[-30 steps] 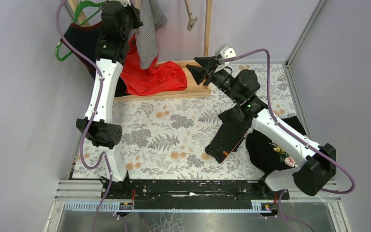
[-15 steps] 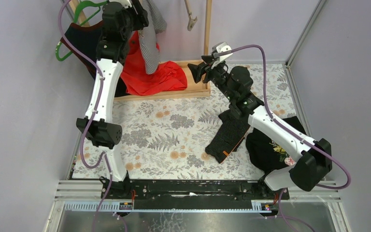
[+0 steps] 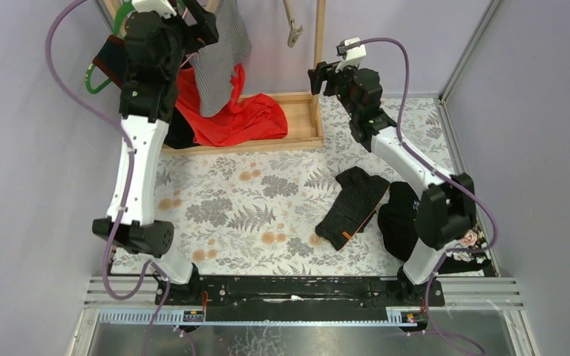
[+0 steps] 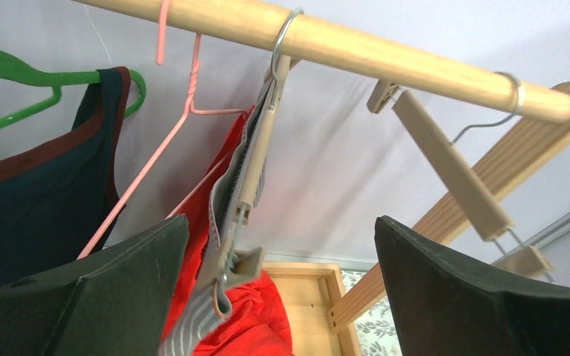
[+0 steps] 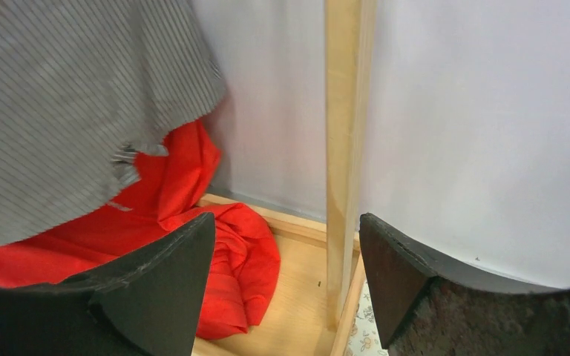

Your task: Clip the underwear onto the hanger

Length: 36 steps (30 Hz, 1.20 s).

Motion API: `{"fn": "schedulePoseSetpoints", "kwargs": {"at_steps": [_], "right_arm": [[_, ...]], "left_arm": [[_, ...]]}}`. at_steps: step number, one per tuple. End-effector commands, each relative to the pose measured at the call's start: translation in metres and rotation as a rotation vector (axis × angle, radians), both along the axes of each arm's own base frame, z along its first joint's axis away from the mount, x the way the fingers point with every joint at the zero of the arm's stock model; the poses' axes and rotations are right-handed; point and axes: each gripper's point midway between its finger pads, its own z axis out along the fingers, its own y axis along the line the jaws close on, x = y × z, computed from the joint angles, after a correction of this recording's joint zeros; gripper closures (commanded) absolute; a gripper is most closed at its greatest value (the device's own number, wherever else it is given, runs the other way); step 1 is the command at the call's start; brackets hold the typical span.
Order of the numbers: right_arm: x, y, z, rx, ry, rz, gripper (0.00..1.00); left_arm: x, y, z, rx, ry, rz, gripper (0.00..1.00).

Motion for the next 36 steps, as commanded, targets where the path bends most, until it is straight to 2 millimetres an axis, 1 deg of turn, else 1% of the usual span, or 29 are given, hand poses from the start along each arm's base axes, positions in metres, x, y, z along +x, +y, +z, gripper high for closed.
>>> {"fn": "schedulePoseSetpoints", "kwargs": {"at_steps": [1, 2, 3, 9, 10, 11, 12, 14, 16, 17, 19, 20, 22, 26, 27, 29, 31, 34, 36], "right_arm": [[0.033, 0.011, 0.011, 0.07, -0.053, 0.065, 0.22], [0.04, 0.015, 0.006, 0.069, -0.045, 0.08, 0.22], [0.047, 0.018, 0.005, 0.072, -0.051, 0.086, 0.22], [0.086, 0.029, -0.007, 0.084, -0.057, 0.064, 0.23], [0.092, 0.03, -0.01, 0.082, -0.057, 0.055, 0.24], [0.101, 0.032, -0.019, 0.077, -0.05, 0.051, 0.25], [0.106, 0.034, -0.021, 0.079, -0.052, 0.047, 0.27], [0.115, 0.036, -0.025, 0.078, -0.052, 0.037, 0.34], [0.122, 0.036, -0.028, 0.068, -0.054, 0.024, 0.4], [0.123, 0.036, -0.029, 0.066, -0.056, 0.021, 0.47], [0.124, 0.037, -0.031, 0.064, -0.056, 0.022, 0.58], [0.124, 0.037, -0.033, 0.063, -0.051, 0.025, 0.62], [0.121, 0.039, -0.035, 0.064, -0.045, 0.036, 0.72], [0.107, 0.048, -0.034, 0.054, -0.051, 0.048, 0.95], [0.104, 0.05, -0.033, 0.045, -0.054, 0.042, 0.99], [0.096, 0.056, -0.028, 0.036, -0.062, 0.04, 1.0], [0.089, 0.063, -0.028, 0.031, -0.057, 0.043, 1.0], [0.077, 0.069, -0.022, 0.034, -0.058, 0.039, 1.0], [0.07, 0.072, -0.018, 0.044, -0.056, 0.038, 1.0]], "left_arm": [[-0.03, 0.004, 0.025, -0.06, -0.064, 0.002, 0.05], [-0.036, 0.003, 0.026, -0.071, -0.066, -0.009, 0.04], [-0.044, 0.001, 0.029, -0.085, -0.071, -0.024, 0.04], [-0.072, -0.021, 0.018, -0.161, -0.057, -0.141, 0.04], [-0.076, -0.026, 0.015, -0.173, -0.053, -0.162, 0.05], [-0.081, -0.03, 0.013, -0.188, -0.055, -0.181, 0.05], [-0.084, -0.033, 0.01, -0.201, -0.052, -0.191, 0.05], [-0.091, -0.041, -0.003, -0.217, -0.047, -0.218, 0.05], [-0.096, -0.047, -0.018, -0.231, -0.032, -0.237, 0.05], [-0.098, -0.048, -0.026, -0.239, -0.022, -0.241, 0.05], [-0.103, -0.05, -0.038, -0.254, -0.015, -0.247, 0.05], [-0.103, -0.052, -0.048, -0.261, 0.001, -0.252, 0.05], [-0.104, -0.057, -0.058, -0.266, 0.02, -0.265, 0.05], [-0.105, -0.072, -0.074, -0.265, 0.051, -0.303, 0.05], [-0.105, -0.077, -0.077, -0.264, 0.061, -0.315, 0.05], [-0.103, -0.085, -0.082, -0.261, 0.075, -0.332, 0.05], [-0.102, -0.091, -0.084, -0.259, 0.081, -0.342, 0.05], [-0.102, -0.099, -0.079, -0.255, 0.075, -0.36, 0.05], [-0.102, -0.103, -0.071, -0.253, 0.063, -0.376, 0.04]]}}
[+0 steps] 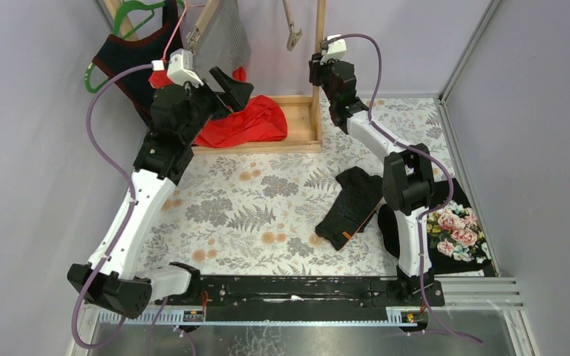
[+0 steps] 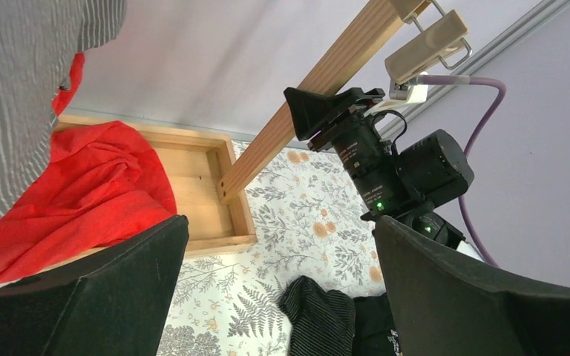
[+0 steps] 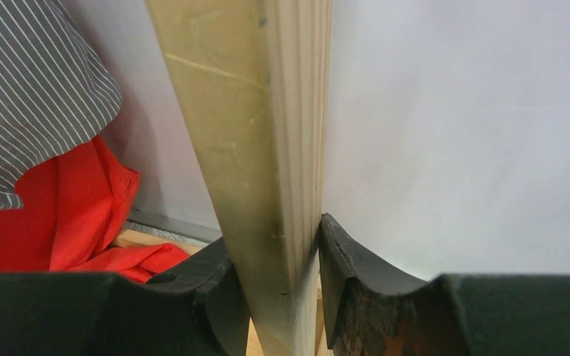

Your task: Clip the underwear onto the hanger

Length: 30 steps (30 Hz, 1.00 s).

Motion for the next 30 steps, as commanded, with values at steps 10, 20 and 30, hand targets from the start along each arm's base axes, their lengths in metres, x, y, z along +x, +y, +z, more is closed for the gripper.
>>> {"fn": "schedulePoseSetpoints", "kwargs": {"at_steps": [10, 20, 30], "right_arm": [[-0.071, 0.059, 0.069, 0.096, -0.047, 0.15, 0.96], [-0.073, 0.037, 0.088, 0.019, -0.072, 0.061, 0.29], [-0.153, -0.019, 0.093, 0.024, -0.098, 0.016, 0.26]], "left_arm": [[0.021, -0.037, 0.076, -0.011, -0.139, -0.086, 0.0], [0.084, -0.094, 0.095, 0.087, -0.116, -0.074, 0.0], [0.116, -0.096, 0.086, 0.056, -0.128, 0.02, 0.0]]}}
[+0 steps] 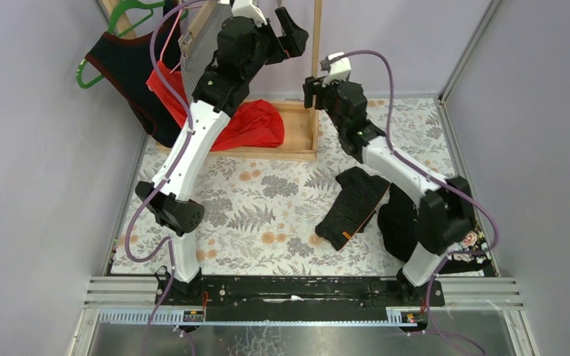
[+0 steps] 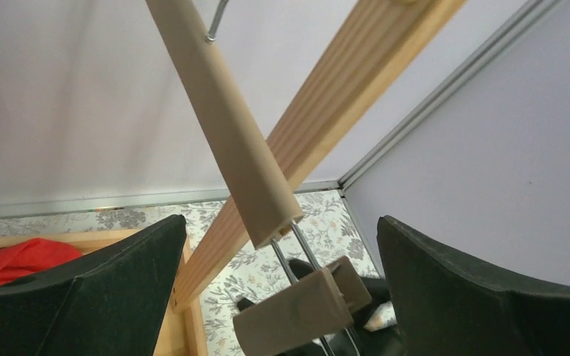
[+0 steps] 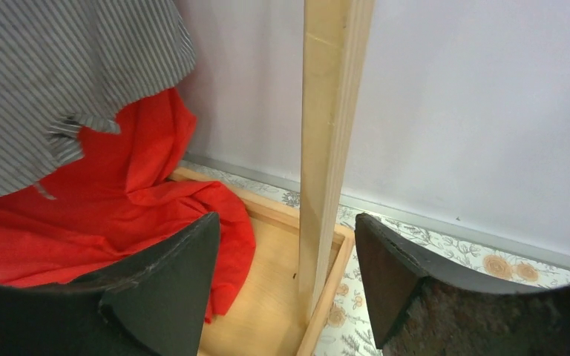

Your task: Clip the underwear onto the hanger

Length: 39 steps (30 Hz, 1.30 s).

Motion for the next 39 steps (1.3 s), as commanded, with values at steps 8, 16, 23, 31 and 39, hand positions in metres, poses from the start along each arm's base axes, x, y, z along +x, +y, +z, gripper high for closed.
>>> {"fn": "schedulePoseSetpoints", "kwargs": {"at_steps": [8, 16, 23, 31, 39], "right_arm": [[-0.083, -0.045, 0.068, 0.099, -0.161, 0.005, 0.26], [-0.092, -0.049, 0.072, 0.109, -0.15, 0.01, 0.26], [-0.097, -0.049, 0.07, 0.118, -0.145, 0.025, 0.26], [-0.097, -0.047, 0.07, 0.119, -0.143, 0.033, 0.26], [-0.099, -0.049, 0.071, 0.116, -0.146, 0.028, 0.26]], "left_arm": [[0.011, 0.008, 0.022, -0.029, -0.078, 0.074, 0.01], [0.013, 0.007, 0.023, -0.012, -0.095, 0.077, 0.23], [0.009, 0.005, 0.024, -0.003, -0.113, 0.076, 0.41], [-0.006, 0.013, 0.044, -0.024, -0.172, 0.074, 0.67], [-0.016, 0.023, 0.065, -0.076, -0.224, 0.102, 0.73]]}}
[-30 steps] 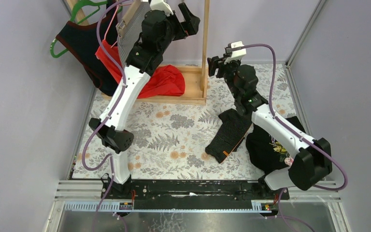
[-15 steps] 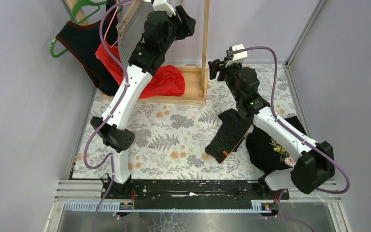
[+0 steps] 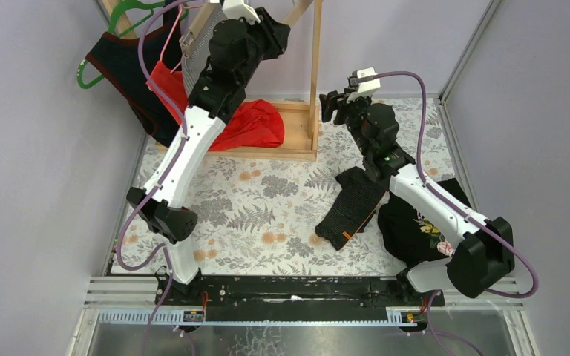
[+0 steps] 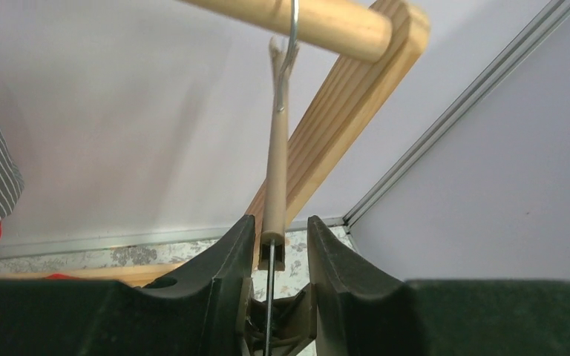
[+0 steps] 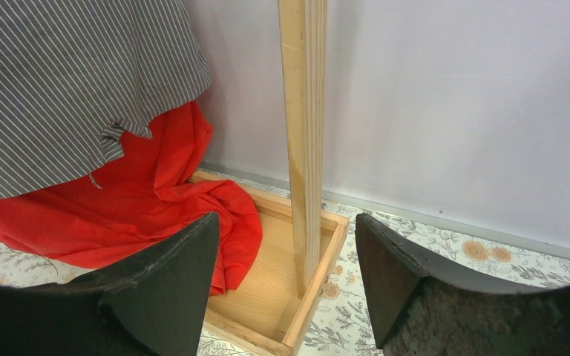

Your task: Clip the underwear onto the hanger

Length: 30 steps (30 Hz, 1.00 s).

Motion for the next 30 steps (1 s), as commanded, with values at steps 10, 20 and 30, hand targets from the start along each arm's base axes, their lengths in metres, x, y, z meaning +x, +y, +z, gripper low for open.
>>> {"fn": "schedulePoseSetpoints", "kwargs": {"at_steps": [10, 20, 30], "right_arm": [[-0.025, -0.016, 0.037, 0.042, -0.076, -0.011, 0.25], [-0.042, -0.03, 0.037, 0.045, -0.076, -0.028, 0.25], [-0.039, -0.03, 0.031, 0.034, -0.059, -0.036, 0.24]], "left_arm": [[-0.008, 0.022, 0.069, -0.122, -0.212, 0.099, 0.91], [-0.024, 0.037, 0.095, -0.173, -0.363, 0.135, 0.97], [-0.049, 0.056, 0.12, -0.203, -0.503, 0.173, 1.0]]}}
